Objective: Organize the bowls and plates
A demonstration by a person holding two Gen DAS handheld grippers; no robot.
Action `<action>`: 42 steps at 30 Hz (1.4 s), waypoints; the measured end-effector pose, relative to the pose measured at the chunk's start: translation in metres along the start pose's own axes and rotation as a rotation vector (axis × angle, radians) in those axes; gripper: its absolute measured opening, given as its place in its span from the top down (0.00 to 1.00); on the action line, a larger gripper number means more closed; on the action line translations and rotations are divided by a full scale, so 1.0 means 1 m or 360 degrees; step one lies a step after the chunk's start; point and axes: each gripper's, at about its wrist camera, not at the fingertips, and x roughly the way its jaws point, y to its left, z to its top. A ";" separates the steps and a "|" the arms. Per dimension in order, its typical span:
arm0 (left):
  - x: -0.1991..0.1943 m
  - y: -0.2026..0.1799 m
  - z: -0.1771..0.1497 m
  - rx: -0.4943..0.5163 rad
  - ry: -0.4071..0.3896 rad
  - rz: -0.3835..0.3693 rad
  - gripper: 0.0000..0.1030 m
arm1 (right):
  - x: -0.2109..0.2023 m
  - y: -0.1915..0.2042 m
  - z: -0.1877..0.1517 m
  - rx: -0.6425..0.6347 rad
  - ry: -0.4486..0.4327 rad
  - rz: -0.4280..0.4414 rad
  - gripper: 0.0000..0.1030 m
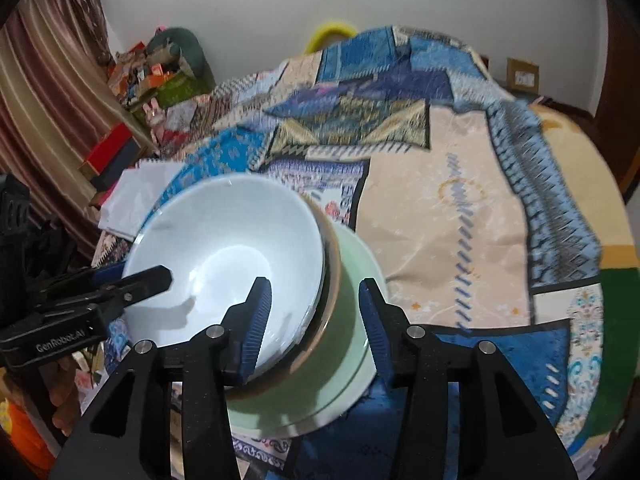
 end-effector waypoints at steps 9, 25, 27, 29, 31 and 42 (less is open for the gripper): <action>-0.094 -0.021 0.007 0.0101 -0.0400 -0.0008 0.46 | -0.084 0.026 0.010 -0.0106 -0.0355 0.0007 0.55; -0.215 -0.041 -0.014 0.0170 -0.0989 0.0024 0.07 | -0.178 0.071 0.000 -0.0273 -0.0851 0.0026 0.19; -0.222 -0.041 -0.016 0.0174 -0.1016 0.0022 0.02 | -0.183 0.072 -0.002 -0.0268 -0.0880 0.0030 0.15; -0.228 -0.043 -0.020 0.0184 -0.1054 0.0041 0.01 | -0.186 0.073 -0.003 -0.0265 -0.0900 0.0034 0.13; -0.231 -0.045 -0.022 0.0200 -0.1081 0.0064 0.00 | -0.187 0.073 -0.003 -0.0259 -0.0926 0.0024 0.07; -0.239 -0.051 -0.031 0.0234 -0.1132 0.0088 0.00 | -0.194 0.074 -0.010 -0.0242 -0.0998 -0.0016 0.00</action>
